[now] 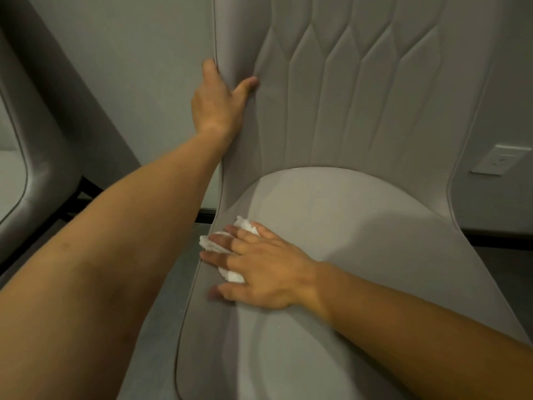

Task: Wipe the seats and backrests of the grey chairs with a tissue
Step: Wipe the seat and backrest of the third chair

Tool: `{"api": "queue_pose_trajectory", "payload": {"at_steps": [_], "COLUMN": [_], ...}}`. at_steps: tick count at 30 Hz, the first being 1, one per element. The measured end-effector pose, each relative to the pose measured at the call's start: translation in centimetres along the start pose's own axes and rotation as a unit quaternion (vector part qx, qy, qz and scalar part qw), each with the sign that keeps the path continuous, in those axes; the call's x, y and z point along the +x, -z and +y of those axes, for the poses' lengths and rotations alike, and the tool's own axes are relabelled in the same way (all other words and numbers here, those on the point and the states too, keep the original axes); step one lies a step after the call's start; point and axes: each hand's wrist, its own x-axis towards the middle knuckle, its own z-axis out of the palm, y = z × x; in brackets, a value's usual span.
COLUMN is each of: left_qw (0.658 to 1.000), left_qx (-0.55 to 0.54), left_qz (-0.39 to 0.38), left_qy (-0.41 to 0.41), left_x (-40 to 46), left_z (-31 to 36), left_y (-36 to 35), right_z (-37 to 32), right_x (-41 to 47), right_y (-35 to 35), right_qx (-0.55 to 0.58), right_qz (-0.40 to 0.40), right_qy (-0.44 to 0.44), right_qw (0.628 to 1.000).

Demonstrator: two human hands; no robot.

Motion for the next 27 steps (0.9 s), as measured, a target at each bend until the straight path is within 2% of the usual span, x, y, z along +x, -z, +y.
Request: {"api": "queue_pose_trajectory", "payload": {"at_steps": [6,9,11,16,19,23,25,27], "left_qw": [1.0,1.0,1.0,1.0,1.0,0.998,0.997,0.997], "left_qx": [0.014,0.011,0.007,0.005,0.013,0.059,0.073,0.068], "left_qz": [0.011,0.015,0.016,0.005,-0.006,-0.024,-0.022,-0.023], "left_qy": [-0.01,-0.014,-0.013,-0.009,-0.009,-0.011,-0.005,0.003], "left_x": [0.2,0.0,-0.1,-0.2,-0.4,-0.4,-0.1,-0.1], "left_z": [-0.4,-0.6,-0.6,-0.4,-0.2,0.1,-0.1,-0.3], "left_y": [-0.5,-0.6,-0.8,-0.4,-0.1,-0.5,-0.5,-0.5], "right_z": [2.8,3.4,2.3,-3.5,-3.6,2.8,8.5,13.1], "right_x": [1.6,2.2,1.9,-2.2,-5.0,-8.3,-11.2,-14.5], "right_y": [-0.7,-0.6,-0.6,-1.8,-1.9,0.2,1.7,2.7], "right_qx": [0.034,0.032,0.05,0.014,0.002,-0.061,-0.095,-0.066], "right_qz": [0.078,0.071,0.046,0.03,0.015,0.043,0.053,0.033], "right_qy": [-0.177,-0.237,-0.213,-0.072,-0.074,-0.198,-0.295,-0.399], "right_qw": [0.981,0.968,0.975,0.997,0.997,0.977,0.949,0.914]}}
